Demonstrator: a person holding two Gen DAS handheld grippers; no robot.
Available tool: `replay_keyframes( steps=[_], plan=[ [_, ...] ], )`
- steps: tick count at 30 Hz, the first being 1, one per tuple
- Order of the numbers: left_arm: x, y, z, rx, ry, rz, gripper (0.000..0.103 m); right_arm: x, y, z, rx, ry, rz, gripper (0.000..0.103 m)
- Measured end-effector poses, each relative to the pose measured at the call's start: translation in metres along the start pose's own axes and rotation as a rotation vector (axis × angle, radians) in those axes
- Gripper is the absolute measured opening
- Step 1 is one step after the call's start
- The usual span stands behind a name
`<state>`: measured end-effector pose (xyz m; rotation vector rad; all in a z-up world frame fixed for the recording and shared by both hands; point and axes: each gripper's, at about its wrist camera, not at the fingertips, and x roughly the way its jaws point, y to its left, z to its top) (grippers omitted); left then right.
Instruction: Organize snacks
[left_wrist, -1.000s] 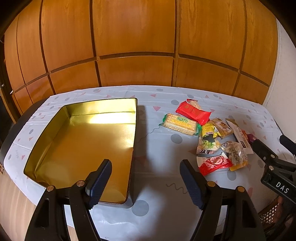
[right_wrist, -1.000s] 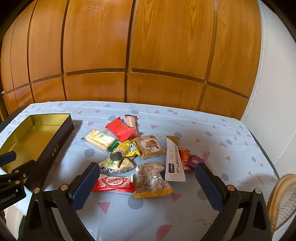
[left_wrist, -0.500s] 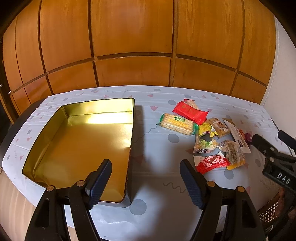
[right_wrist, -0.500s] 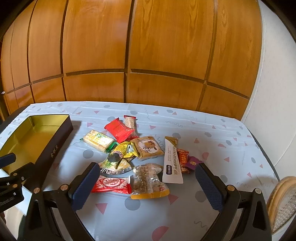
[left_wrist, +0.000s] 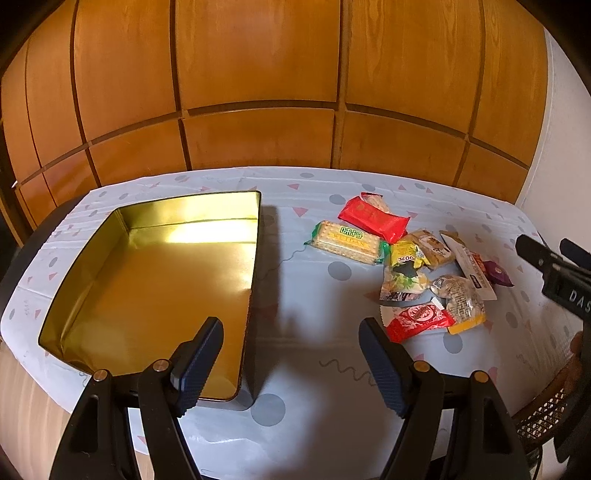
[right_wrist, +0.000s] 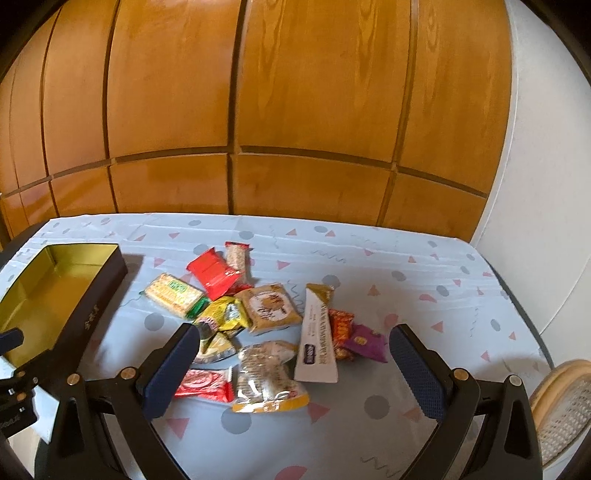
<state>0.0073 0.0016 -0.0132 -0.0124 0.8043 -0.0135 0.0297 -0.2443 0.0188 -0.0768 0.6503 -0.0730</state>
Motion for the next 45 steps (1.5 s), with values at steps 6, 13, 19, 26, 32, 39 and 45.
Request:
replay_keyframes(
  steps=[6, 13, 19, 26, 32, 39, 45],
  plan=[
    [0.000, -0.002, 0.000, 0.005, 0.003, -0.010, 0.077, 0.003, -0.011, 0.006, 0.012, 0.001, -0.007, 0.103],
    [0.000, -0.003, 0.000, 0.000, 0.006, -0.090, 0.077, 0.009, -0.029, 0.019, 0.030, 0.009, -0.003, 0.103],
    [0.013, -0.008, -0.002, -0.034, 0.105, -0.272, 0.077, 0.040, -0.063, 0.039, 0.083, 0.098, 0.081, 0.103],
    [0.024, -0.022, 0.000, 0.032, 0.162, -0.328, 0.077, 0.104, -0.110, 0.035, 0.218, 0.207, 0.133, 0.103],
    [0.049, -0.033, 0.002, 0.075, 0.289, -0.346, 0.077, 0.120, -0.124, 0.028, 0.278, 0.257, 0.145, 0.103],
    [0.062, -0.080, 0.003, 0.426, 0.272, -0.401, 0.061, 0.124, -0.128, 0.027, 0.309, 0.274, 0.183, 0.103],
    [0.084, -0.120, 0.001, 0.696, 0.272, -0.445, 0.055, 0.126, -0.132, 0.027, 0.332, 0.280, 0.174, 0.103]
  ],
)
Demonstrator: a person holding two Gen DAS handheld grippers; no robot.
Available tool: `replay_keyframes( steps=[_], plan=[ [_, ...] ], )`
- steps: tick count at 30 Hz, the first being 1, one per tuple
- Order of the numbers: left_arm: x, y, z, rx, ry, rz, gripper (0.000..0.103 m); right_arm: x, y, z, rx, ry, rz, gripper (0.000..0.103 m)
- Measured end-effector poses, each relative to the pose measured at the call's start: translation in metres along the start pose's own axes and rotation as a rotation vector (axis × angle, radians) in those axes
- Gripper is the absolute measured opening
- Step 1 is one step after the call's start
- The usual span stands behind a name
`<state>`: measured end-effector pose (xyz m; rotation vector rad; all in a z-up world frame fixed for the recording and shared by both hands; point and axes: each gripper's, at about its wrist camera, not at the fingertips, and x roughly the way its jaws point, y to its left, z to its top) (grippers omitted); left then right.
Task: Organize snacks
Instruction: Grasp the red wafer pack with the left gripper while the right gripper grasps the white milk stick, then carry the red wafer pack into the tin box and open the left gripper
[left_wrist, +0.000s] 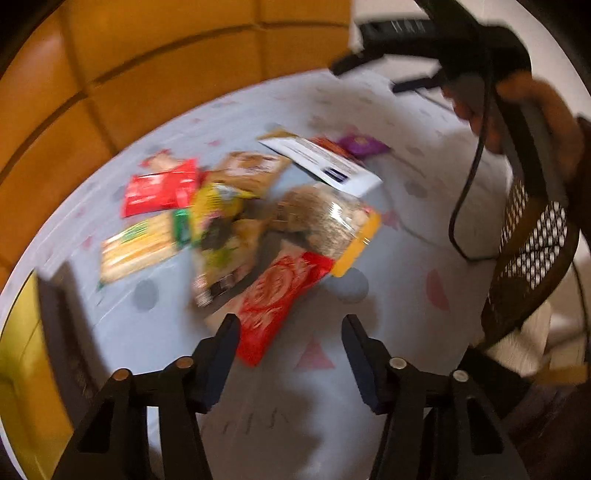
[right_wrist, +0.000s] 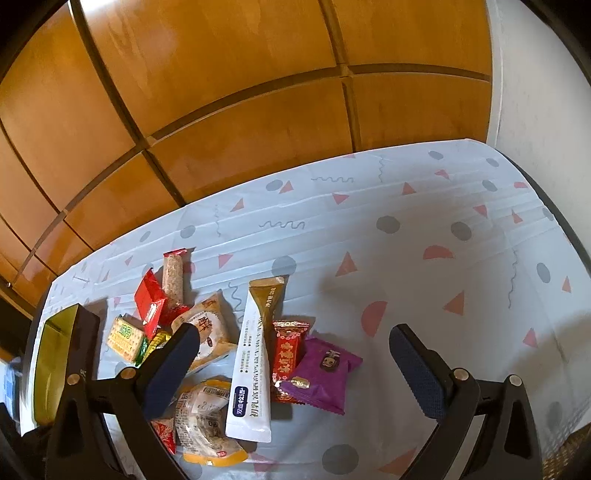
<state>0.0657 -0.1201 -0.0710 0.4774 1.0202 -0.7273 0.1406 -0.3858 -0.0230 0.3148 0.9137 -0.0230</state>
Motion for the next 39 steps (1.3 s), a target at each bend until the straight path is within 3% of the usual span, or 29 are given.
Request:
replay_keyframes(
  steps=[6, 10, 13, 19, 23, 27, 30, 33, 39],
  plan=[
    [0.025, 0.006, 0.018, 0.050, 0.035, -0.017, 0.055, 0.001, -0.003, 0.001, 0.015, 0.004, 0.000, 0.103],
    [0.036, 0.010, 0.024, 0.052, 0.048, -0.018, 0.036, 0.002, -0.003, 0.001, 0.018, 0.004, 0.001, 0.103],
    [0.040, 0.011, 0.023, 0.008, 0.043, -0.036, 0.032, 0.003, -0.002, 0.001, 0.011, 0.010, -0.005, 0.103],
    [0.013, 0.011, -0.019, -0.141, 0.009, 0.003, 0.031, 0.002, -0.006, 0.001, 0.020, -0.004, -0.050, 0.102],
    [0.000, 0.019, -0.048, -0.266, -0.033, 0.009, 0.031, 0.002, -0.018, 0.002, 0.079, 0.001, -0.048, 0.091],
    [-0.006, 0.021, -0.062, -0.326, -0.077, 0.020, 0.032, 0.011, -0.015, -0.001, 0.075, 0.056, 0.006, 0.055],
    [-0.003, 0.019, -0.058, -0.335, -0.079, 0.027, 0.032, 0.023, 0.007, -0.007, -0.007, 0.124, 0.075, 0.052],
    [-0.002, 0.016, -0.059, -0.340, -0.101, 0.032, 0.032, 0.037, 0.034, -0.011, -0.128, 0.166, 0.026, 0.052],
    [-0.004, 0.020, -0.064, -0.381, -0.132, 0.017, 0.032, 0.077, 0.060, -0.017, -0.238, 0.253, -0.027, 0.052]
  ],
)
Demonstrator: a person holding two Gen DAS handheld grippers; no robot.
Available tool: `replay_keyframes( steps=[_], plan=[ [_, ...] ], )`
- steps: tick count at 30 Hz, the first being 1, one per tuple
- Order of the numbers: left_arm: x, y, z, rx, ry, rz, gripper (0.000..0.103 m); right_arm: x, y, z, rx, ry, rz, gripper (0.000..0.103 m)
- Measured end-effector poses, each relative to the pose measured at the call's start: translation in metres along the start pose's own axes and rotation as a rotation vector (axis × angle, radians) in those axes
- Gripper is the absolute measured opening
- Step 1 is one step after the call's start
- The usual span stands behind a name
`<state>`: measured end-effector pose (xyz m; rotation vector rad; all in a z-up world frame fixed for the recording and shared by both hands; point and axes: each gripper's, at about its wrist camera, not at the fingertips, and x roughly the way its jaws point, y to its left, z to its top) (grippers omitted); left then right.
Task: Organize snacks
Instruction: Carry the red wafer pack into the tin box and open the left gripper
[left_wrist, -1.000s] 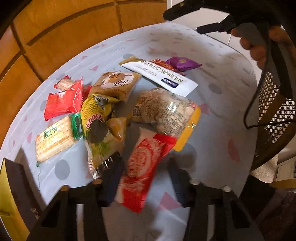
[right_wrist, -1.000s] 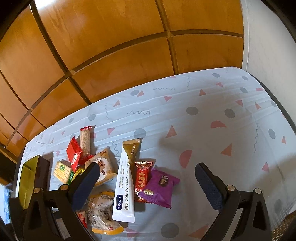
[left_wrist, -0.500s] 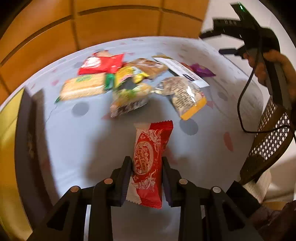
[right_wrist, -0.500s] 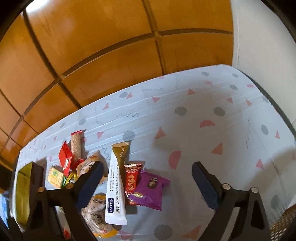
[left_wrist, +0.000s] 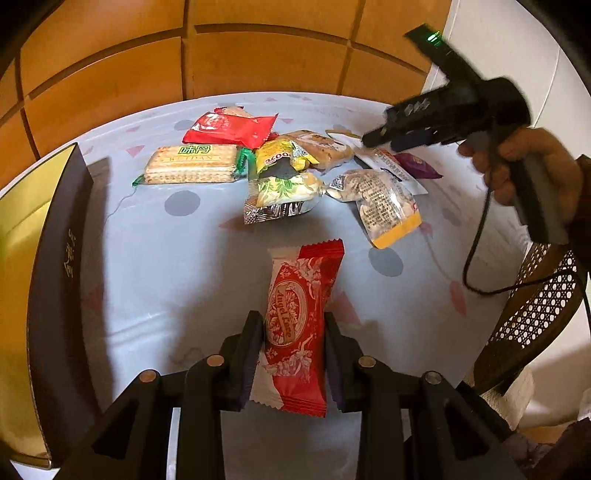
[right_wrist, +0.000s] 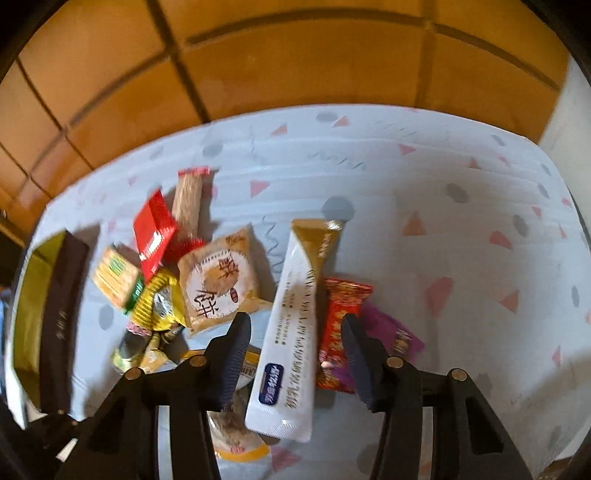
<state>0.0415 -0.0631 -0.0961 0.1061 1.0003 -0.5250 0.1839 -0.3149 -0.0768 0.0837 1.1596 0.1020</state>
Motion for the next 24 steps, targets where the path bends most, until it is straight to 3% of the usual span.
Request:
replay_keyframes(
  steps=[4, 5, 6, 7, 10, 14, 18, 22, 24],
  plan=[
    [-0.003, 0.003, 0.001, -0.032, -0.021, -0.017, 0.028, 0.015, 0.006, 0.001, -0.063, 0.018, -0.025, 0.052],
    [-0.005, 0.004, 0.001, -0.039, -0.027, -0.024, 0.028, 0.017, 0.008, 0.001, -0.068, 0.018, -0.019, 0.048],
    [-0.007, 0.006, 0.000, -0.045, -0.029, -0.028, 0.028, 0.018, 0.009, 0.001, -0.074, 0.013, -0.020, 0.036],
    [-0.010, 0.006, 0.001, -0.052, -0.032, -0.030, 0.027, 0.021, 0.011, 0.001, -0.084, 0.028, -0.018, 0.033],
    [-0.027, 0.011, 0.004, -0.075, -0.078, -0.047, 0.027, 0.031, 0.016, -0.004, -0.126, 0.062, -0.069, 0.029],
    [-0.068, 0.031, 0.015, -0.167, -0.168, -0.079, 0.027, 0.031, 0.016, -0.006, -0.121, 0.063, -0.059, 0.029],
    [-0.114, 0.070, 0.030, -0.261, -0.260, -0.017, 0.027, 0.032, 0.013, -0.006, -0.108, 0.068, -0.058, 0.031],
    [-0.124, 0.116, 0.038, -0.373, -0.250, 0.075, 0.027, 0.029, 0.008, -0.007, -0.103, 0.068, -0.057, 0.031],
    [-0.116, 0.143, 0.042, -0.434, -0.207, 0.114, 0.027, 0.029, 0.007, -0.006, -0.104, 0.067, -0.057, 0.032]
  ],
)
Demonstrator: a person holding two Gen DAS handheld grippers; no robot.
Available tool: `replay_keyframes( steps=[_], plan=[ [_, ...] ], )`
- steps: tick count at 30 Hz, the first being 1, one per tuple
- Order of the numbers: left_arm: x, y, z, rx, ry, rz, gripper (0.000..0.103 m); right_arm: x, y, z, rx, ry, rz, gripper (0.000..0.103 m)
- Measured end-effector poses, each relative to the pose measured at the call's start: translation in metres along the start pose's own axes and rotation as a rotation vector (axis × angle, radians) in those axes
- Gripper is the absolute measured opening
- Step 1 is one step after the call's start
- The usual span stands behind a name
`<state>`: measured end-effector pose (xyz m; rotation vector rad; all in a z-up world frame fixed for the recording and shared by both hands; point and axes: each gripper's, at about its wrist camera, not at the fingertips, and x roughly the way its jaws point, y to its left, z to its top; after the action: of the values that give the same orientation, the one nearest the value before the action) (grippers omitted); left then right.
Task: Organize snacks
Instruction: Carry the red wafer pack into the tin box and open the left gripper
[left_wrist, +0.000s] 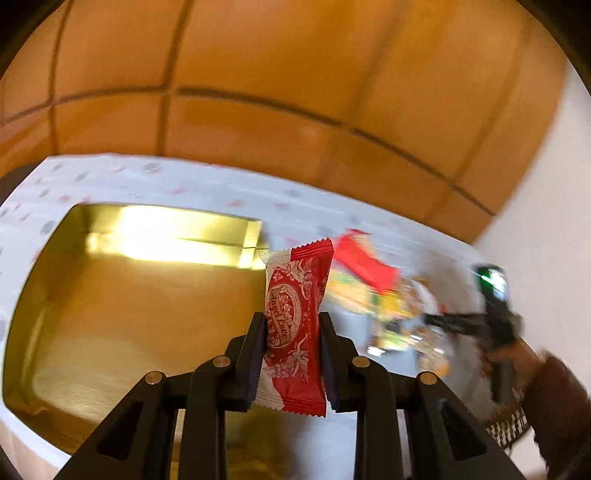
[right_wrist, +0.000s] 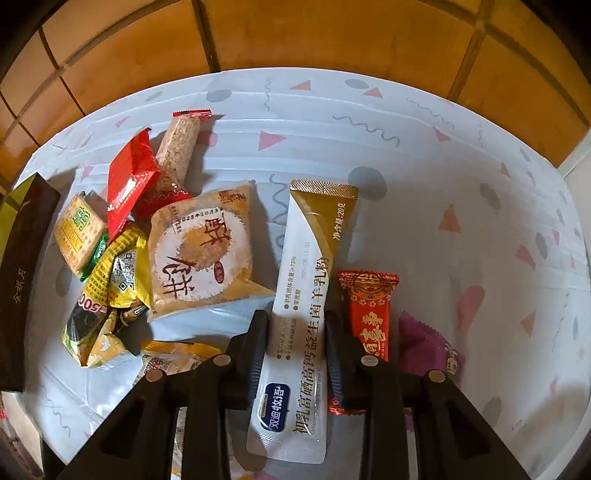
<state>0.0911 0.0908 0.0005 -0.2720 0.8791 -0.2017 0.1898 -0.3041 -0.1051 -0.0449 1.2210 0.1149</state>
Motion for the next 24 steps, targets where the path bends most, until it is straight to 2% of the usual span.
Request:
replay_keyframes(
  steps=[5, 8, 10, 11, 14, 16, 18, 24],
  plan=[
    [0.038, 0.027, 0.024, -0.049, 0.066, 0.095, 0.028, 0.003, 0.014, -0.002, -0.065, -0.021, -0.052, 0.030],
    [0.065, 0.035, 0.040, -0.037, 0.101, 0.091, 0.028, 0.003, 0.013, -0.002, -0.061, -0.021, -0.047, 0.030],
    [0.077, 0.038, 0.046, -0.063, 0.123, 0.134, 0.029, 0.002, 0.014, -0.003, -0.066, -0.022, -0.051, 0.030],
    [0.081, 0.039, 0.047, -0.068, 0.125, 0.122, 0.030, 0.002, 0.014, -0.003, -0.066, -0.023, -0.051, 0.030],
    [0.074, 0.039, 0.040, -0.095, 0.099, 0.167, 0.030, 0.002, 0.015, -0.004, -0.061, -0.022, -0.047, 0.030],
    [0.061, 0.039, 0.030, -0.122, 0.074, 0.154, 0.030, 0.001, 0.013, -0.003, -0.066, -0.021, -0.050, 0.030],
    [0.046, 0.035, 0.016, -0.120, 0.048, 0.177, 0.030, 0.002, 0.014, -0.003, -0.071, -0.024, -0.054, 0.030],
    [0.015, 0.025, -0.023, -0.102, 0.033, 0.246, 0.030, -0.005, 0.014, -0.004, -0.053, -0.040, -0.063, 0.020]
  ],
)
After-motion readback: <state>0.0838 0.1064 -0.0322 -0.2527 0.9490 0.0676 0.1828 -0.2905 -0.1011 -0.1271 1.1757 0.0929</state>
